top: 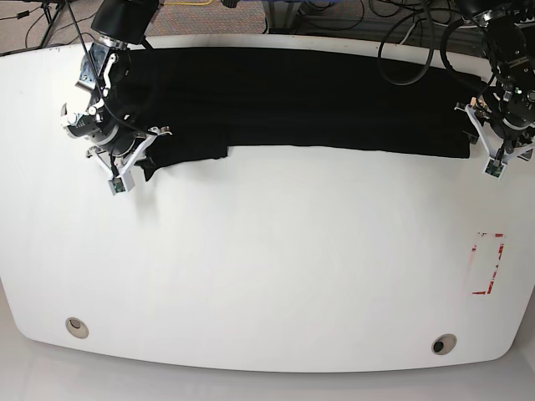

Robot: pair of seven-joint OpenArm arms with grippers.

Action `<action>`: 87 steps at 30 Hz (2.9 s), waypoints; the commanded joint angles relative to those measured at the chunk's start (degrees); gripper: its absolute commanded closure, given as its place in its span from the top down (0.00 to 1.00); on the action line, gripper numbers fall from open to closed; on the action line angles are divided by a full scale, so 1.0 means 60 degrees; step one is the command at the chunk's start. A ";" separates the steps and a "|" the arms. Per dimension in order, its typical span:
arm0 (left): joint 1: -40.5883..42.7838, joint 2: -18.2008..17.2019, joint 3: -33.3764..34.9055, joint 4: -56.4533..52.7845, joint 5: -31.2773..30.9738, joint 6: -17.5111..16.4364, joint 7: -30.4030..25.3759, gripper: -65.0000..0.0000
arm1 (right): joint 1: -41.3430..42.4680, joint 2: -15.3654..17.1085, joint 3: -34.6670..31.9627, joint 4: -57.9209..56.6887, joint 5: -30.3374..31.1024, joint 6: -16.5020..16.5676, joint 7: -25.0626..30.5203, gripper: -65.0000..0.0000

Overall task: Layout the t-shirt on the table in an organized manner, then fold the t-shirt properly
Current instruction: 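Regrasp the folded t-shirt edge with both grippers and pull it taut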

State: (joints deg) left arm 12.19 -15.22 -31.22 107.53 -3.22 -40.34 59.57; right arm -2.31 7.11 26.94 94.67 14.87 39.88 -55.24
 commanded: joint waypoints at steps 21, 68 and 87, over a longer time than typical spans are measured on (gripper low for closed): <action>-0.0075 -0.0122 0.0244 0.0108 0.0017 0.0056 -0.0134 0.56 | -0.1572 0.0316 -0.0424 0.2807 0.4444 0.0020 -0.3650 0.00; -0.0075 0.0537 0.0142 0.0299 -0.0496 0.0056 -0.0148 0.56 | -0.2832 0.2250 -0.0834 0.1708 0.7155 0.0020 -0.3826 0.69; 0.0951 0.1182 -0.1133 0.0270 -0.1668 0.0056 -0.0515 0.25 | -0.3213 0.1620 0.0192 0.1796 0.3785 0.0020 -0.2624 0.23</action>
State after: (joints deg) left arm 17.78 -7.20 -37.98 108.31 -12.69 -39.99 58.89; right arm -21.58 17.02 28.03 104.66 40.71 39.88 -74.11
